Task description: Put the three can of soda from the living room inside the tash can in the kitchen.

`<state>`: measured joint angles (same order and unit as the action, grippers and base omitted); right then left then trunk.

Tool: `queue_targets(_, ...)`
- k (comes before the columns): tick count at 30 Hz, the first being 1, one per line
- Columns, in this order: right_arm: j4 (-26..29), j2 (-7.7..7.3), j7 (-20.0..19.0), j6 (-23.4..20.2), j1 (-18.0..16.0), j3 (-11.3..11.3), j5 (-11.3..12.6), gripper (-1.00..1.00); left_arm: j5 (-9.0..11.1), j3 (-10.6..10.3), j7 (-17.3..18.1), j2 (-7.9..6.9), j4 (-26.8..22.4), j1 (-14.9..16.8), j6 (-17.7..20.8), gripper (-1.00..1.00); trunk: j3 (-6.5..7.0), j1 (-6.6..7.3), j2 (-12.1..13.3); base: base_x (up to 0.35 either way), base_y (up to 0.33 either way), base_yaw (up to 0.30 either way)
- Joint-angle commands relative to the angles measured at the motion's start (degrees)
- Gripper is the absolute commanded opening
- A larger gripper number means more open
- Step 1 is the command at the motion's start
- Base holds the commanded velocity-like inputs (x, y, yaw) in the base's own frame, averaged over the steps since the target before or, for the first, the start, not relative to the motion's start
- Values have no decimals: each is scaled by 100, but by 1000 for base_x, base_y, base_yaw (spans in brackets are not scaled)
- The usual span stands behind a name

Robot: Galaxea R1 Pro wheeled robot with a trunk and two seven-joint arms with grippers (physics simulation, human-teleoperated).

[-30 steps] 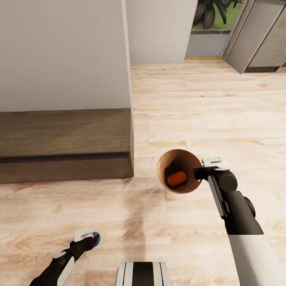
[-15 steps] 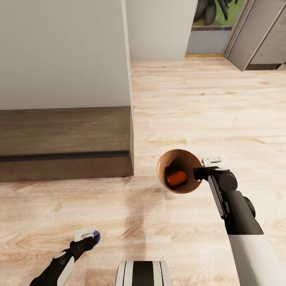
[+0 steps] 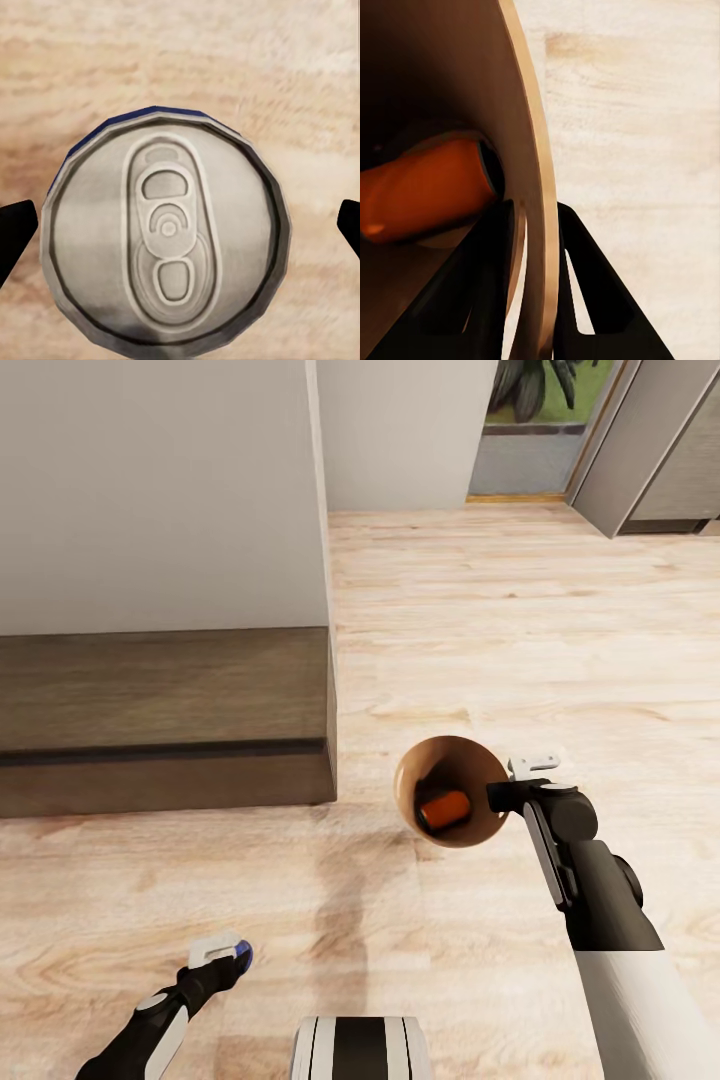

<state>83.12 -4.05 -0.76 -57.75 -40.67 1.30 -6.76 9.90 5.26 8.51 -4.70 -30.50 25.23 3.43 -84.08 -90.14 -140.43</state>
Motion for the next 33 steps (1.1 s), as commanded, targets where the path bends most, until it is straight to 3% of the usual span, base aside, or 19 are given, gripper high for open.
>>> queue_targets(1, 2, 1, -25, 1, -2, -2, 52, -100, -1, -18, -1, -1, 0, 0, 0, 100, 0, 1, 0, 0, 0, 0)
queue_targets(3, 2, 1, -26, 1, -2, -2, 52, -100, 1, -45, -2, -2, 0, 0, 0, 100, 0, 1, 0, 0, 0, 0)
queue_targets(4, 1, 1, -27, 1, -2, -1, 52, -100, 1, -55, -3, -1, 0, 0, 0, -100, 0, 1, 0, 0, 0, 0)
queue_targets(25, -1, 4, -26, 1, -2, 2, 52, -100, 3, -95, 2, 2, 2, 0, 0, -100, 0, 1, 0, 0, 0, 0)
queue_targets(33, -2, 4, -28, 1, -2, 2, 52, -100, 3, -103, 2, 4, 2, 0, 2, -100, 144, 176, 321, 0, 0, 0)
